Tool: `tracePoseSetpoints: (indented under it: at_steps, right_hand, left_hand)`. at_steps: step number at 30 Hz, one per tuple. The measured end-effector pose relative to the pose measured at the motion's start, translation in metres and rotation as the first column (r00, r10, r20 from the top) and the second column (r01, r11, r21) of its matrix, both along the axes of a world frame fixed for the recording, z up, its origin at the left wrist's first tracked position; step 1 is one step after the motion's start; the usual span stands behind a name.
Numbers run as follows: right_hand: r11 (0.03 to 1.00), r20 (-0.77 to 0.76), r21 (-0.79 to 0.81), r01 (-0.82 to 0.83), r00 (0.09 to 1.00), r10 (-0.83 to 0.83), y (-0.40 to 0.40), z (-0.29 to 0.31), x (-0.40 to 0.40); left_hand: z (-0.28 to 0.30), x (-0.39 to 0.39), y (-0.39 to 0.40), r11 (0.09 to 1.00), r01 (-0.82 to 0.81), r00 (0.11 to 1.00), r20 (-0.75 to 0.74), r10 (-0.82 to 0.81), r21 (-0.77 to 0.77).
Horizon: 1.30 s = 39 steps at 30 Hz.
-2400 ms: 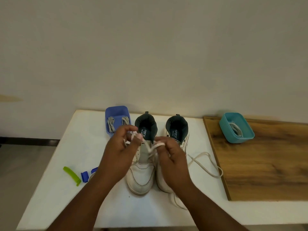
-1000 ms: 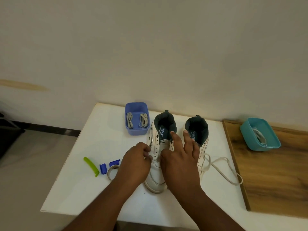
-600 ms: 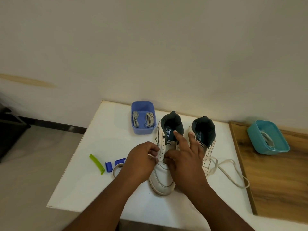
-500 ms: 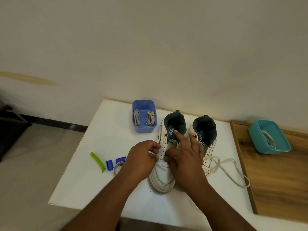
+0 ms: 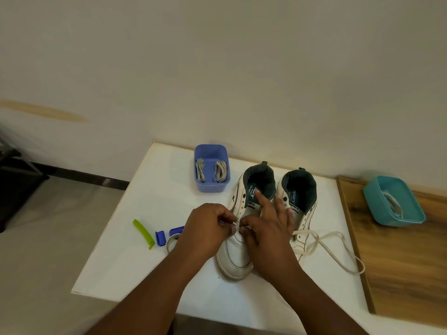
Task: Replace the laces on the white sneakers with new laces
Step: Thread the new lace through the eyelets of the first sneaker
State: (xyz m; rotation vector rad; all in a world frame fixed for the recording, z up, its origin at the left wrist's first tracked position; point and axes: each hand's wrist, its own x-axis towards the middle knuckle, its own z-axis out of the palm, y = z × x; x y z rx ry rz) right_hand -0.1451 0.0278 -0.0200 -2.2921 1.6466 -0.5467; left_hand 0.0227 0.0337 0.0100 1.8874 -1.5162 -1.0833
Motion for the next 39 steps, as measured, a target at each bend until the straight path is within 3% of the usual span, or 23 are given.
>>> tracePoseSetpoints:
  at_steps: [7,9,10,12,13,14,15,16,17,18,20,22,24,25,26,28,29,30,31,33,35,37,39]
  right_hand:
    - [1.0,-0.17,0.015,0.015,0.985,-0.012,0.004,0.019,-0.004]
    - [0.998,-0.178,0.061,0.002,0.984,0.009,0.003,0.024,-0.007]
    - [0.997,-0.182,0.079,-0.006,0.983,0.02,0.003,0.027,-0.007]
    - [0.996,-0.169,0.086,-0.023,0.985,0.037,0.001,0.029,-0.008]
    - [0.996,-0.156,0.089,-0.031,0.987,0.045,0.001,0.029,-0.009]
    - [0.995,-0.144,0.096,-0.037,0.988,0.051,0.0,0.03,-0.009]
    - [0.994,-0.132,0.101,-0.043,0.99,0.056,0.0,0.03,-0.01]
    - [0.994,-0.12,0.102,-0.046,0.991,0.058,0.0,0.03,-0.01]
    - [0.994,-0.116,0.094,-0.049,0.991,0.059,0.0,0.031,-0.011]
    - [0.995,-0.126,0.084,-0.05,0.99,0.061,0.0,0.031,-0.011]
    - [0.997,-0.166,0.057,-0.051,0.984,0.06,0.0,0.031,-0.011]
    - [0.998,-0.189,0.046,-0.048,0.98,0.056,0.001,0.031,-0.011]
    - [0.998,-0.192,0.053,-0.041,0.98,0.05,0.001,0.033,-0.011]
    - [0.998,-0.184,0.054,-0.038,0.982,0.047,0.002,0.033,-0.011]
    - [0.998,-0.174,0.055,-0.036,0.984,0.045,0.002,0.034,-0.012]
    - [0.998,-0.166,0.054,-0.036,0.985,0.044,0.003,0.034,-0.011]
    - [0.998,-0.172,0.057,-0.035,0.984,0.044,0.003,0.034,-0.011]
    - [0.998,-0.178,0.06,-0.034,0.983,0.044,0.003,0.034,-0.01]
    - [0.998,-0.18,0.061,-0.033,0.983,0.043,0.003,0.033,-0.01]
    - [0.997,-0.176,0.071,-0.035,0.983,0.047,0.003,0.034,-0.009]
    - [0.996,-0.172,0.08,-0.04,0.984,0.054,0.003,0.033,-0.008]
    - [0.996,-0.173,0.079,-0.039,0.984,0.052,0.002,0.031,-0.007]
    - [0.996,-0.186,0.075,-0.039,0.981,0.052,0.001,0.03,-0.008]
  left_hand:
    - [0.006,0.006,0.005,0.998,-0.053,0.994,0.093,0.056,-0.038]
    - [0.014,0.008,0.004,0.973,-0.213,0.973,-0.104,0.204,-0.085]
    - [0.022,0.007,0.004,0.938,-0.345,0.885,-0.346,0.311,-0.039]
    - [0.043,0.003,0.001,0.849,-0.491,0.417,-0.802,0.428,0.197]
    - [0.052,0.003,-0.001,0.812,-0.523,0.234,-0.873,0.429,0.259]
    - [0.058,0.005,-0.001,0.789,-0.562,0.19,-0.889,0.416,0.249]
    - [0.063,0.008,-0.001,0.772,-0.619,0.32,-0.851,0.416,0.145]
    - [0.062,0.012,-0.001,0.766,-0.639,0.576,-0.704,0.415,-0.07]
    - [0.058,0.015,0.001,0.799,-0.514,0.829,-0.419,0.37,-0.312]
    - [0.051,0.015,0.005,0.859,-0.274,0.961,-0.092,0.26,-0.433]
    - [0.032,0.012,0.013,0.969,0.113,0.951,0.308,-0.042,-0.219]
    - [0.015,0.01,0.013,0.972,0.23,0.89,0.413,-0.192,-0.043]
    - [0.022,0.011,0.006,0.957,0.145,0.93,0.364,-0.045,-0.252]
    - [0.028,0.013,0.002,0.913,-0.028,0.963,0.233,0.134,-0.408]
    - [0.038,0.016,0.001,0.792,-0.317,0.939,-0.059,0.338,-0.521]
    - [0.053,0.026,-0.001,0.411,-0.814,0.571,-0.699,0.43,-0.411]
    - [0.056,0.03,-0.001,0.301,-0.9,0.42,-0.816,0.397,-0.316]
    - [0.058,0.029,-0.001,0.311,-0.913,0.38,-0.827,0.414,-0.264]
    - [0.058,0.026,-0.002,0.404,-0.881,0.429,-0.779,0.457,-0.248]
    - [0.043,0.013,-0.002,0.706,-0.665,0.71,-0.501,0.495,-0.245]
    - [0.021,0.0,0.001,0.958,-0.234,0.971,-0.095,0.221,-0.164]
    - [0.005,-0.007,0.008,0.998,0.042,0.992,0.113,-0.047,0.049]
    - [0.0,-0.005,0.01,0.988,0.094,0.972,0.205,-0.118,0.121]
